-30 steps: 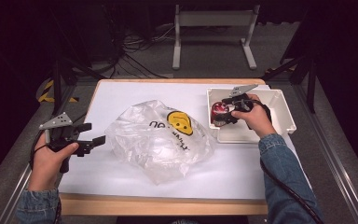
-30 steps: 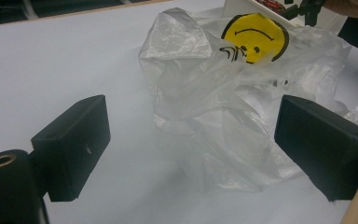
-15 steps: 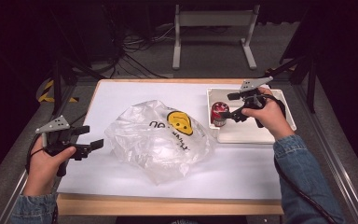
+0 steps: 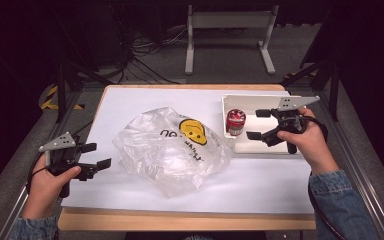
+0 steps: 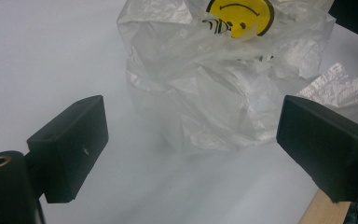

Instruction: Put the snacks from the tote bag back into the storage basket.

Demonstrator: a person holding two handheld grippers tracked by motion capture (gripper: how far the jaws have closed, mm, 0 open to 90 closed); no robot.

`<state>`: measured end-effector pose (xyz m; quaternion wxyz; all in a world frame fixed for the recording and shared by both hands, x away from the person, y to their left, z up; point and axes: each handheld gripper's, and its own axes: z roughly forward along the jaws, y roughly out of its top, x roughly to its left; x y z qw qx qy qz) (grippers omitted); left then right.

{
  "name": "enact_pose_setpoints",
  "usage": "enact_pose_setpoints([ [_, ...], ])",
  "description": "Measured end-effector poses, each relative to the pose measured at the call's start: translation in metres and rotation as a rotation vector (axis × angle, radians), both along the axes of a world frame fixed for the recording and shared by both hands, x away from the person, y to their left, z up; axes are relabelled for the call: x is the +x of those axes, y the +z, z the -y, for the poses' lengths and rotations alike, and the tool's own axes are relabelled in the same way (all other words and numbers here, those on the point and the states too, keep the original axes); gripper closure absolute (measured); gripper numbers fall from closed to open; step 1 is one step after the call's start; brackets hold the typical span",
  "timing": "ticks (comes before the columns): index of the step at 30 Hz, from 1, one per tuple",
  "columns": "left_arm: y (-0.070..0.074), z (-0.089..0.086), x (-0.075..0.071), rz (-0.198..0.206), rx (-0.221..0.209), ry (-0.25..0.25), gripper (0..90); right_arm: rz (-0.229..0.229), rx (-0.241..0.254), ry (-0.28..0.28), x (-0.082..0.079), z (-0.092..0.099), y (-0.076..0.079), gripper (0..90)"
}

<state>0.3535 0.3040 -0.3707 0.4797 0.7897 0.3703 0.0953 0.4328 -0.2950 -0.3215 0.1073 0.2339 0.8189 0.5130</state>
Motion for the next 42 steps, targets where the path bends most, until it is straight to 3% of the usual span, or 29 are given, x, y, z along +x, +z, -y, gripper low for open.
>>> enact_pose_setpoints([
  [2,-0.003,0.000,-0.002,-0.001,0.014,-0.004,9.6,0.021,-0.009,0.018,-0.010,0.000,0.001,3.3],
  [8,-0.016,-0.001,-0.011,0.008,-0.012,-0.025,9.8,0.042,0.004,0.046,-0.035,0.002,-0.003,3.4],
  [11,-0.020,0.000,-0.014,0.011,-0.027,-0.034,9.9,0.025,-0.003,0.050,-0.044,0.003,-0.011,3.8],
  [13,-0.020,0.000,-0.015,0.019,-0.022,-0.044,9.9,-0.012,-0.017,0.040,-0.051,0.005,-0.017,3.8],
  [15,-0.021,-0.001,-0.017,0.031,-0.030,-0.052,9.9,0.000,-0.011,0.029,-0.057,0.006,-0.023,4.3],
  [18,-0.022,-0.001,-0.018,0.033,-0.045,-0.052,9.8,0.011,0.024,0.018,-0.064,0.009,-0.029,4.1],
  [20,-0.025,-0.001,-0.020,0.037,-0.042,-0.046,9.8,0.022,0.103,0.012,-0.071,0.012,-0.037,4.1],
  [24,-0.027,-0.004,-0.021,0.056,-0.064,-0.047,9.5,0.012,0.119,0.013,-0.075,0.013,-0.051,3.2],
  [26,-0.029,-0.005,-0.021,0.072,-0.072,-0.061,9.2,0.020,0.102,0.025,-0.079,0.011,-0.059,3.6],
  [27,-0.029,-0.005,-0.022,0.077,-0.073,-0.063,9.0,0.034,0.106,0.021,-0.080,0.010,-0.063,3.3],
  [29,-0.031,-0.004,-0.022,0.091,-0.055,-0.081,8.4,0.017,0.135,0.018,-0.081,0.009,-0.071,3.0],
  [31,-0.032,-0.003,-0.021,0.099,-0.051,-0.090,8.1,0.014,0.110,0.013,-0.081,0.007,-0.080,2.9],
  [34,-0.035,-0.001,-0.020,0.093,-0.059,-0.102,7.8,0.002,0.112,0.010,-0.080,0.007,-0.087,2.9],
  [37,-0.042,-0.001,-0.017,0.091,-0.033,-0.103,7.6,-0.013,0.099,0.000,-0.078,0.007,-0.092,2.9],
  [42,-0.050,-0.004,-0.014,0.092,-0.055,-0.101,7.1,-0.035,0.064,0.011,-0.077,0.004,-0.100,2.5],
])
